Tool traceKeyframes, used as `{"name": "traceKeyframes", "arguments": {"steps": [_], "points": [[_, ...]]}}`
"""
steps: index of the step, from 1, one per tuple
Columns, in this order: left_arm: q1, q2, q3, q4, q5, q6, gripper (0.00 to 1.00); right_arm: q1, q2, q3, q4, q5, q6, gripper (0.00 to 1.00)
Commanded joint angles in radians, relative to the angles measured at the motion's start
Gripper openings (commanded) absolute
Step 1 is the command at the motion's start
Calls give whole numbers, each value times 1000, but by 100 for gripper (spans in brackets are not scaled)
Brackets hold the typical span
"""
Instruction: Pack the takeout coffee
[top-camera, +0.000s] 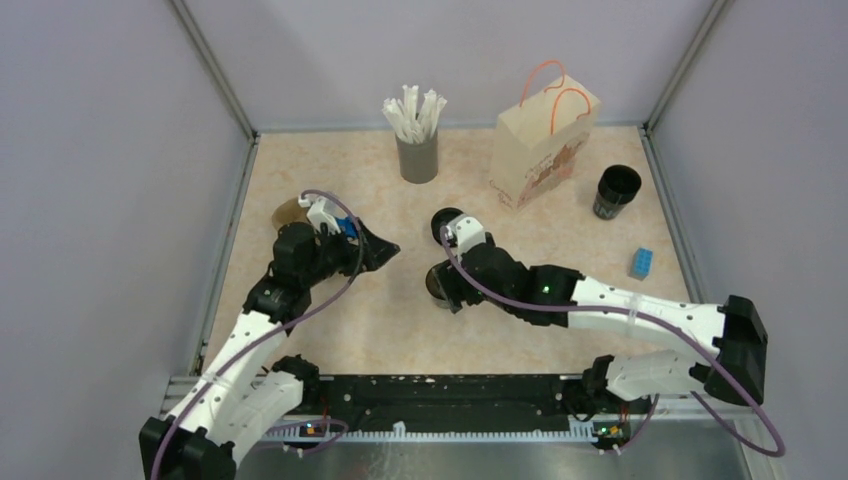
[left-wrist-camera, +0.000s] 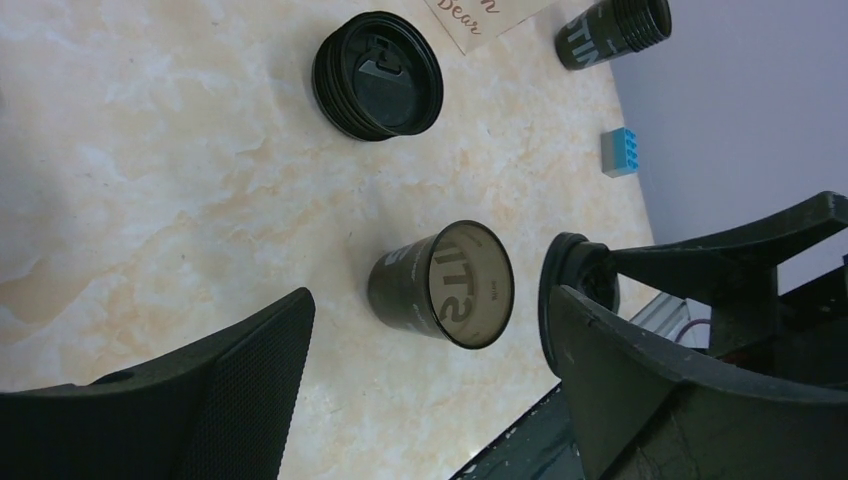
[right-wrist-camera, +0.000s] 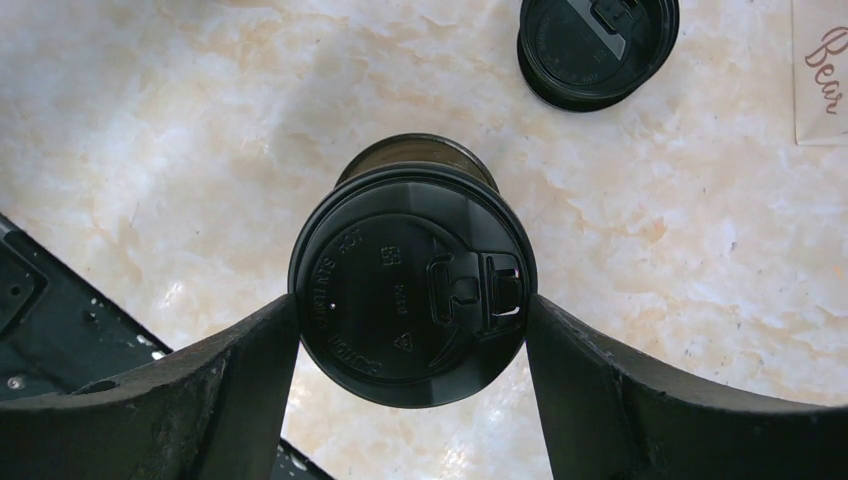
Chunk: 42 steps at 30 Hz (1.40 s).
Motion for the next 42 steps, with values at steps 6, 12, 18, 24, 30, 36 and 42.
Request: {"name": "traceKeyframes", "arguments": {"steps": [6,12,18,24,30,36,42], "points": [[41,55,-39,123,163,-26,92,-47,96,93,39,-80,-80,79],[41,89,-116,238,207,-60,88,-73,138,100,47,-106,-85,79],[41,175,-129,289,291,-44,86,-92,183,116,41,-124,-92,80],[39,267,-143,375,377,-58,84,-104,218,116,57,-142,-91,80],[39,294,-146,403,397,-53,81,-130,235,102,77,-167,-92,81],[39,322,-158,434,404,-54,79,-149,243,91,91,-201,-92,81],[38,375,-163,484,441,-60,75,-154,247,89,93,-214,-93,81]]}}
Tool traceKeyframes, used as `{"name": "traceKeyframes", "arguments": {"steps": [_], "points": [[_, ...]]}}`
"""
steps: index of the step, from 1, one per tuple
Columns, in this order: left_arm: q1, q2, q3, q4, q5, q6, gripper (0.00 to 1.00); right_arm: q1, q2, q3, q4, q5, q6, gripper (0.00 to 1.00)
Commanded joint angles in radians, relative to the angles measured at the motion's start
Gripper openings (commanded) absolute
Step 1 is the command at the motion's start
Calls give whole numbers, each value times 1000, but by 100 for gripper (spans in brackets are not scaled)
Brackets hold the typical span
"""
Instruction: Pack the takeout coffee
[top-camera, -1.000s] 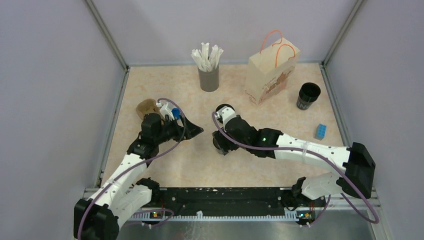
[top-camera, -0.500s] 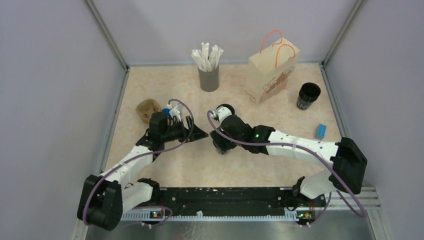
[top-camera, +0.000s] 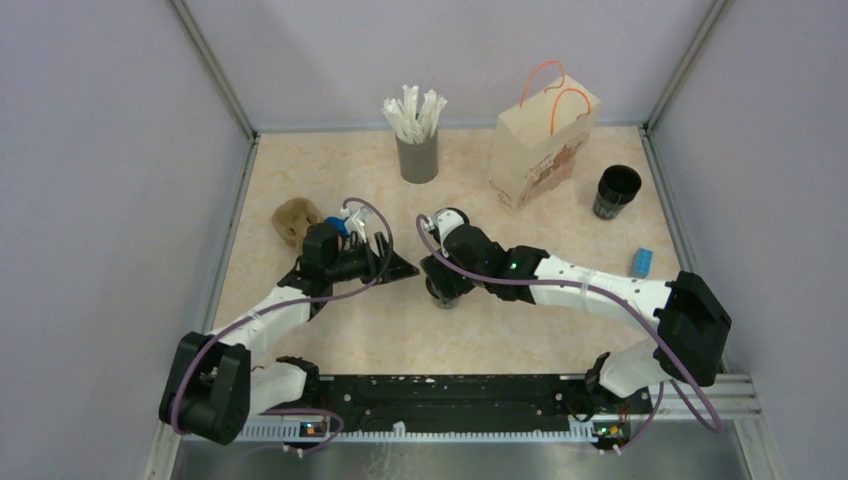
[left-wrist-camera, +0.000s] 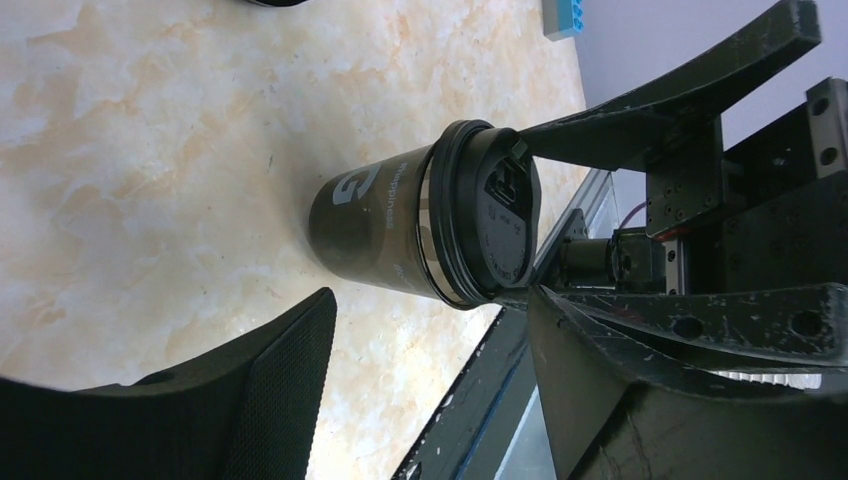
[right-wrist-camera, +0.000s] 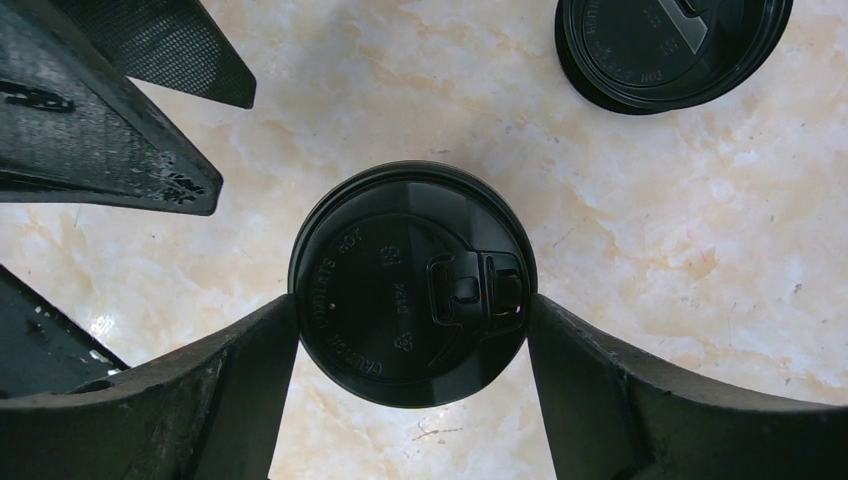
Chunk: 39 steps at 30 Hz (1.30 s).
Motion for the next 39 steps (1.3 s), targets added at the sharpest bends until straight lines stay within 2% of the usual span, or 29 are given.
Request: {"name": "traceKeyframes", "arguments": {"steps": [1,12,25,39], "points": [[3,34,-12,89,43,3,74,-10,8,20,39,-22,-8,81],[-7,93,-12,126,49,2,74,-12,56,6,48,-32,-3,81],[-61,224,25,189,78,31,68,-11,68,-4,46,-35,2,81],[-72,233,34,29,-124,91,46,-25,53,-95,100,-64,19,81]]}}
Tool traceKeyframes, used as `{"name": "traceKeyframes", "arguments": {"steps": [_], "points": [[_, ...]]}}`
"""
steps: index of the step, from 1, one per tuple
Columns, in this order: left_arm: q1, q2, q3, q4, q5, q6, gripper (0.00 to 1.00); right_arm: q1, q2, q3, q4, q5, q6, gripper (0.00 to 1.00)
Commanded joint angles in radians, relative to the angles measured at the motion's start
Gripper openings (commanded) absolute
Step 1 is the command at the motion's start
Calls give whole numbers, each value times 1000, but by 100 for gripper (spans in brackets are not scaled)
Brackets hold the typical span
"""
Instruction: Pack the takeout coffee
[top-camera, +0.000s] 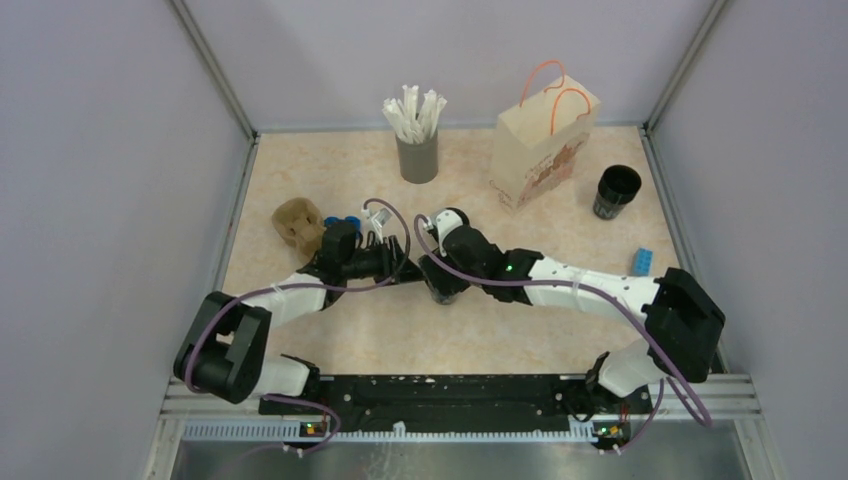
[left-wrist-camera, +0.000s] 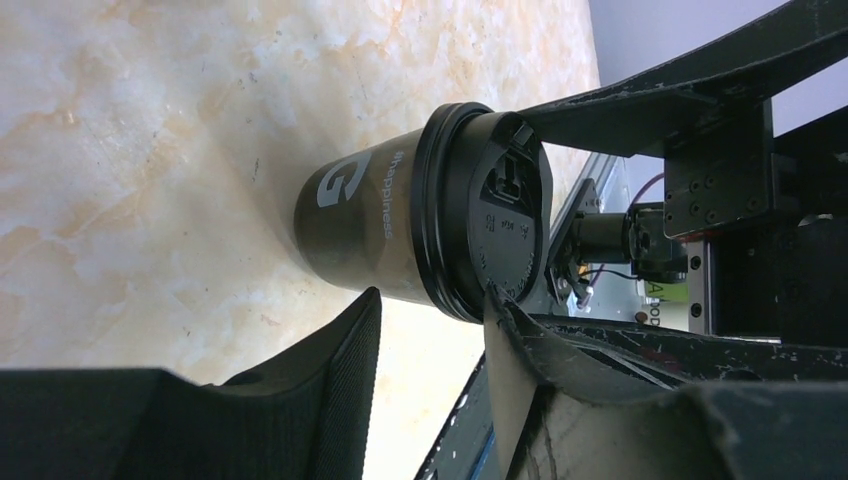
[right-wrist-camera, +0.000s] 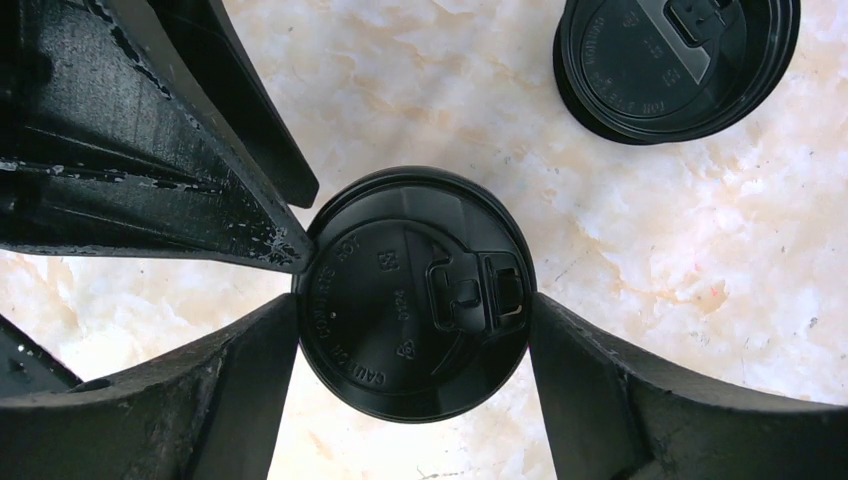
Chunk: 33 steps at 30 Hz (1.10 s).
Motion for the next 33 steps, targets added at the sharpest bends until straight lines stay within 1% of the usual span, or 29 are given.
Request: {"name": "traceKeyframes", "arguments": {"steps": [1,7,9,12,19,26,33], "points": [[-4,12,5,-103,-164,67,45,-17,10,-67,-2,-60,27,81],[-4,20,8,-104,-161,62,41,-29,0,-84,8,-66,26,80],[-4,7,5,-63,-110,48,42,-30,-7,-84,6,-66,25,80],[-4,-22,8,-29,-75,19,47,-30,-24,-77,2,-68,30,80],[-3,-69,49,-71,-64,27,52,-31,-74,-43,-24,-70,33,80],[-4,-38,79,-94,-55,63,53,-31,-105,-7,-43,-59,42,82],[-4,-9,87,-94,-49,73,53,-32,-79,24,-57,-55,29,83]]}}
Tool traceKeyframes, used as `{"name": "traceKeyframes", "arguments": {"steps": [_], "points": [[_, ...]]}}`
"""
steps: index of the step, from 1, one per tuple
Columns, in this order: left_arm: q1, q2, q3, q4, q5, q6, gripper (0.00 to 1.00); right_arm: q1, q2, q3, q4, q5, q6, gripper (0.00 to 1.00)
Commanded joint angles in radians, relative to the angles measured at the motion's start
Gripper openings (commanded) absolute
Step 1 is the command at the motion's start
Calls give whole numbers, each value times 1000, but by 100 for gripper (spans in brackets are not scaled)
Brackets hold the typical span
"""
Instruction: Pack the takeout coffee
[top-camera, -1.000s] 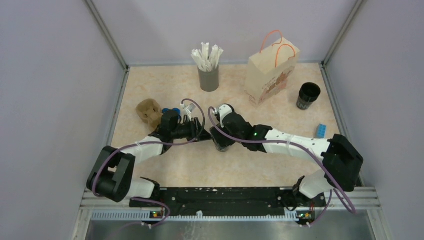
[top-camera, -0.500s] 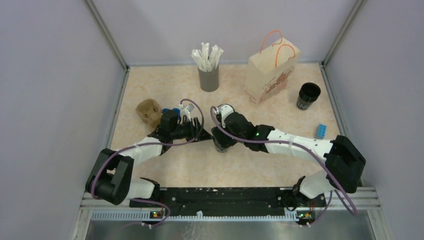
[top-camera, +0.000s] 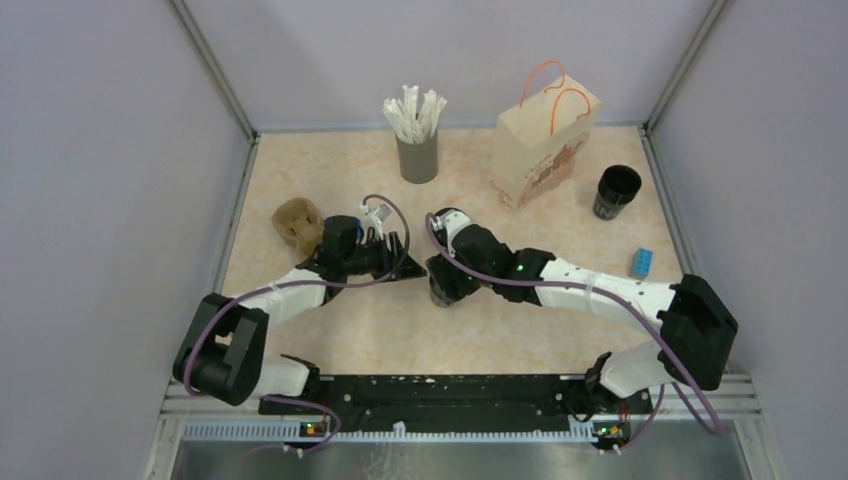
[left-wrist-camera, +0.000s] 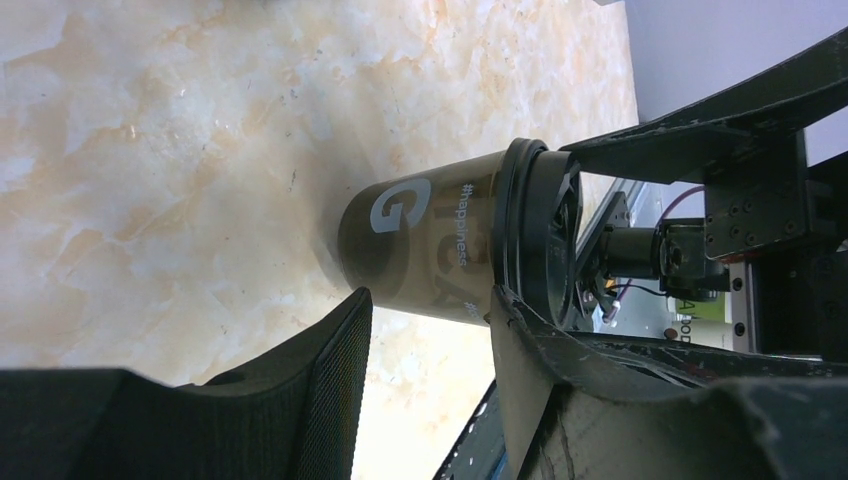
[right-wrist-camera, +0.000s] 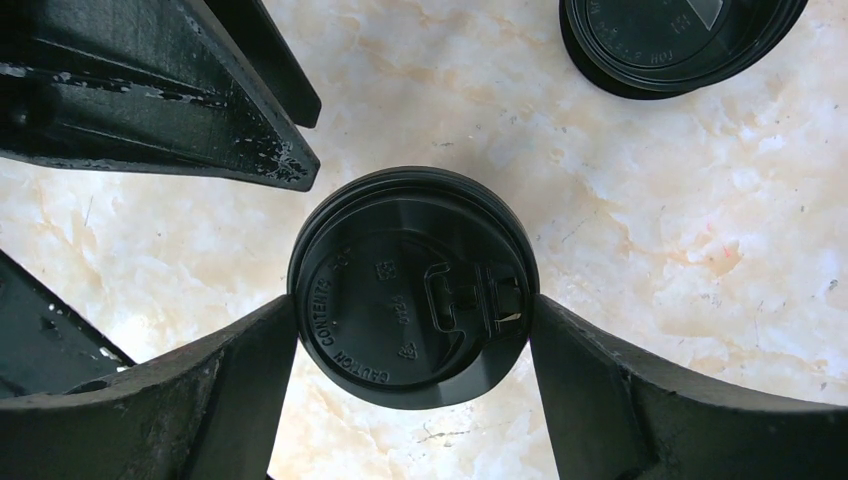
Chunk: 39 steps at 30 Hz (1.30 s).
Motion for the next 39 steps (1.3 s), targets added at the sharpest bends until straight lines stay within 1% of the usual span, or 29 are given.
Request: {"name": "traceKeyframes", "arguments": {"steps": [1,3,6,8,14,19,25,28,37,39], "points": [[-2,12,33,10,14,25,53,-9,-1,62,-11,-6,-3,83],[-2,4,33,9,10,27,54,-9,20,71,-17,-11,-6,83],[-2,-15,28,10,-8,18,61,-9,44,82,-17,-21,-6,83],[-1,-34,12,39,-6,3,66,-9,50,83,-14,-25,-6,84],[-2,-71,-7,89,-5,-4,75,-9,52,92,-12,-26,-2,86],[-2,-61,-14,98,13,12,78,-9,47,105,-22,-23,3,87],[-9,-21,-21,129,54,20,78,-9,31,117,-30,-21,7,89],[-10,1,-16,120,47,29,76,-8,25,124,-41,-17,10,89],[-14,52,-12,109,33,58,63,-10,-12,123,-61,-17,14,89],[-15,58,-13,102,28,65,59,-20,-34,110,-44,-24,20,88]]}}
